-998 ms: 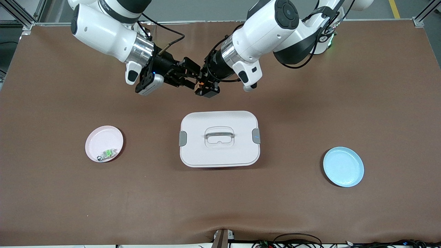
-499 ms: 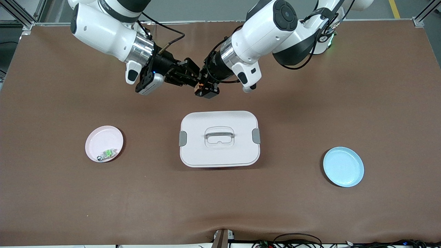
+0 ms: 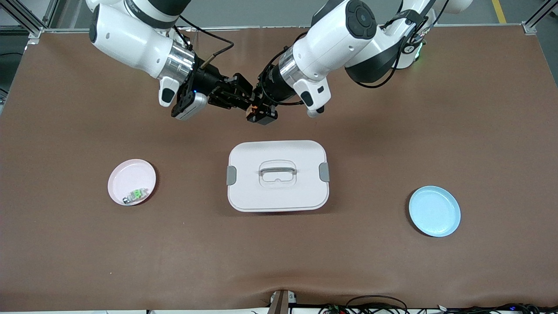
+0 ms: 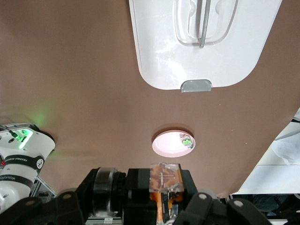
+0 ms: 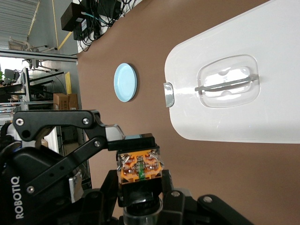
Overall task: Transfer orange switch to right arm and place
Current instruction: 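Close the right gripper on the orange switch held by the left gripper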
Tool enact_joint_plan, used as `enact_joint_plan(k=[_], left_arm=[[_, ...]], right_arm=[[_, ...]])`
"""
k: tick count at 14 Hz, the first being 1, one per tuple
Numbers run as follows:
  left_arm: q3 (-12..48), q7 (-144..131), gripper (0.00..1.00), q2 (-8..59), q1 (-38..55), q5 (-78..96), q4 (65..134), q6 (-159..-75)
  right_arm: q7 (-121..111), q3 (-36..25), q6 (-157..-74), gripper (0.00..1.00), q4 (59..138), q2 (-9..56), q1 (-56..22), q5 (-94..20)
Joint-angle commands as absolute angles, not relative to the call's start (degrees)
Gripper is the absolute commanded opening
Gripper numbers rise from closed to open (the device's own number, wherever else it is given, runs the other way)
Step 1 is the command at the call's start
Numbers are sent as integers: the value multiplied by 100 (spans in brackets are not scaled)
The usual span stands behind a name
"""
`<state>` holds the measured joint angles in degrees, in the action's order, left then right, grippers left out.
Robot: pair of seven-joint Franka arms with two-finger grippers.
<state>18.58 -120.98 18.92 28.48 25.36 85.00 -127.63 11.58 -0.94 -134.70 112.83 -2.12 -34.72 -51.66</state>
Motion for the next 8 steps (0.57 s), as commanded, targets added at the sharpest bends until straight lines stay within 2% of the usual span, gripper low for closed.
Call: enact_joint_plan(k=[1,8], left_arm=[[1828,-12190,100,1819,2839,2443,8350,-12762],[1819,-12120,100,1837,2777,2417,8332,-12762]], right_arm=[[976,-132,-13491,0,11347,-202,-3551,-5238],[635,-141,-13430,0,11399,-193,-3490,-5194]])
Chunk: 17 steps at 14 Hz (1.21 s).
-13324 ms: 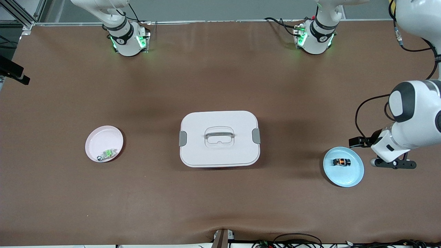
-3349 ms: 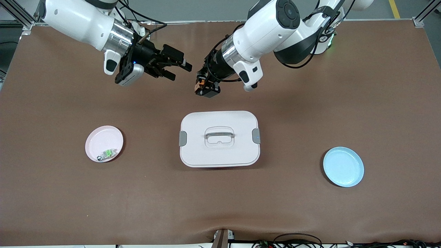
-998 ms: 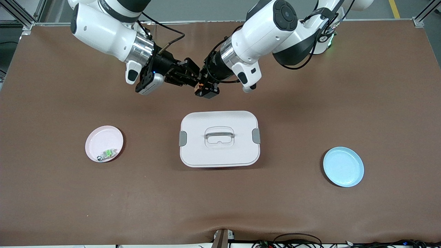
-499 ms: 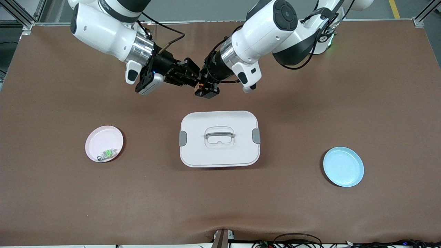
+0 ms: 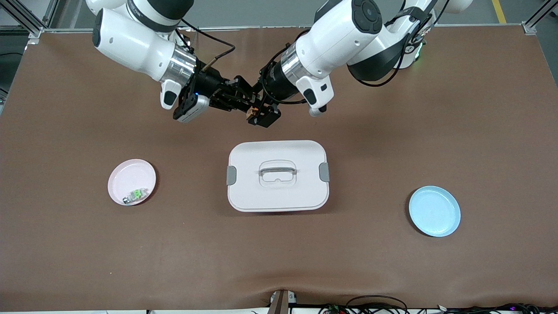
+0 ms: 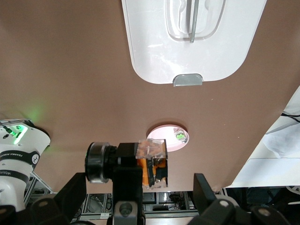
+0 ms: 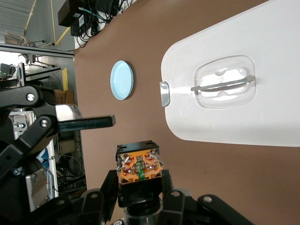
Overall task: Transfer orange switch to right arm and place
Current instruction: 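Open the left gripper and pull it back while the right gripper carries the switch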
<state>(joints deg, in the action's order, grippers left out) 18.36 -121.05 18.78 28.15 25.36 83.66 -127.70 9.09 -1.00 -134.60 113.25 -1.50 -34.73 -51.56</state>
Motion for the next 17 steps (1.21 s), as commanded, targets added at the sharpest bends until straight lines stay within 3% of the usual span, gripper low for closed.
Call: enact_joint_plan(k=[1,6,17], left_arm=[[1811,-12111,100,1820,2769,2356,8332,-12762],[1767,-12129,100,1740,2716,1864,8394,-12534],[1767,-12112,100,1758,2110,932,8411,-11919]], right_arm=[[389,-149,-13430,0,11469,-202,-3463,-5186],[-684,-185,-12728,0,11698,-264,-2998,-4863],[-4251,-185,-10917,0,11707,-457,-1214,-1532]])
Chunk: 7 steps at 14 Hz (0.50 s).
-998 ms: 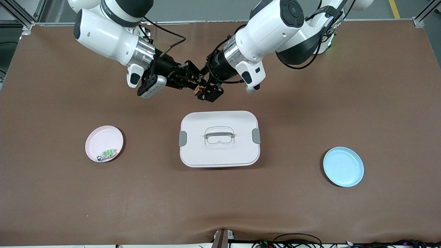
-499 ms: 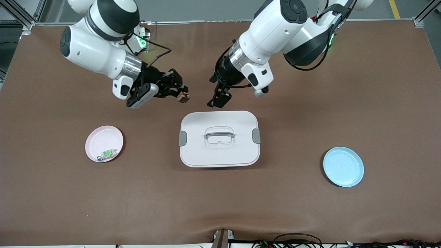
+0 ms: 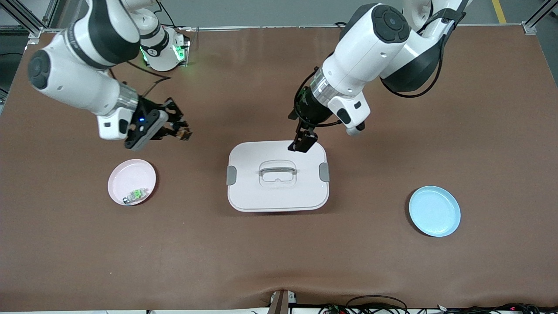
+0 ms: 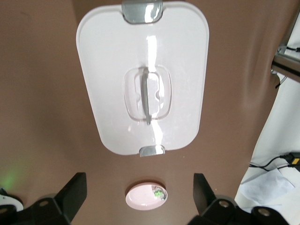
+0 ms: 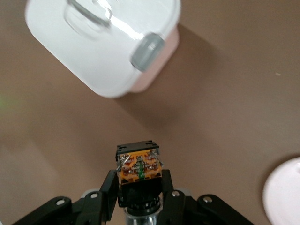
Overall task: Transfer orange switch to right arm and place
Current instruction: 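Open the left gripper and pull it back while the right gripper carries the switch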
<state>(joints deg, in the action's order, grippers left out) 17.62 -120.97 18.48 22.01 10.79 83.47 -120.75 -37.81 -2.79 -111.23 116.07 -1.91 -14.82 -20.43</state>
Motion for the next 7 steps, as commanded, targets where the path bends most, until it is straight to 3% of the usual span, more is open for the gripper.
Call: enact_joint_plan(k=[1,7], left_arm=[[1775,-12007,100,1758,1988,853,8411,-11901],[1758,-10777,100,1793,1741,231,8674,-11470]], right_arm=[[-4576,-185,-10829,0,11707,-518,-1048,-1277],[-6438,-185,-11415,0,12347,-615,-125,-501]])
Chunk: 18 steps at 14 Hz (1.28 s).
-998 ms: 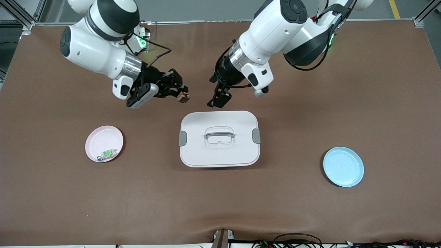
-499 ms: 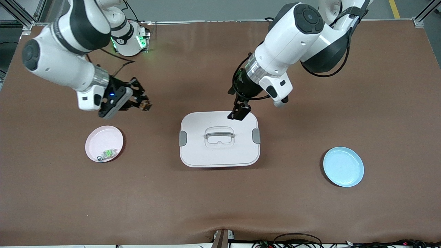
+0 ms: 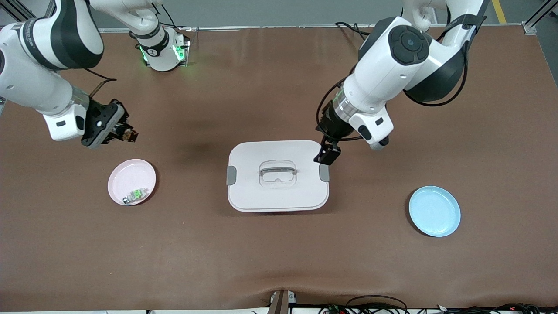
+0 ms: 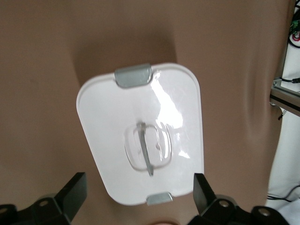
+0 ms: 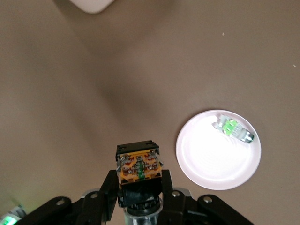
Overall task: Transfer orange switch to right arm and place
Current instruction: 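Open the left gripper and pull it back while the right gripper carries the switch, then lower the switch onto the white plate with the right gripper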
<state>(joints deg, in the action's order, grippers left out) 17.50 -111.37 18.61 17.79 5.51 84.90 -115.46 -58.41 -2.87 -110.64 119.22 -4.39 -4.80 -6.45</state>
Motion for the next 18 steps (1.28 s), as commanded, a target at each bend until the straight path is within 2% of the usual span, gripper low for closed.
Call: enact_joint_plan(k=[1,5,10,18], left_arm=[[1758,-10601,100,1776,1592,89,8788,-11470],[1767,-10082,100,1767,1021,-157,9078,-11470],[1767,-8916,100,1863,318,-352,9246,-11470],[1784,-5638,100,1793,-333,-141,9527,-11277]], right_arm=[[-6851,-185,-11695,0,12540,-615,86,-501],[-7908,-185,-12619,0,13112,-589,641,-510],[-8165,-185,-13665,0,13692,-554,703,-510],[-8358,-176,-14808,0,13773,104,668,-510]])
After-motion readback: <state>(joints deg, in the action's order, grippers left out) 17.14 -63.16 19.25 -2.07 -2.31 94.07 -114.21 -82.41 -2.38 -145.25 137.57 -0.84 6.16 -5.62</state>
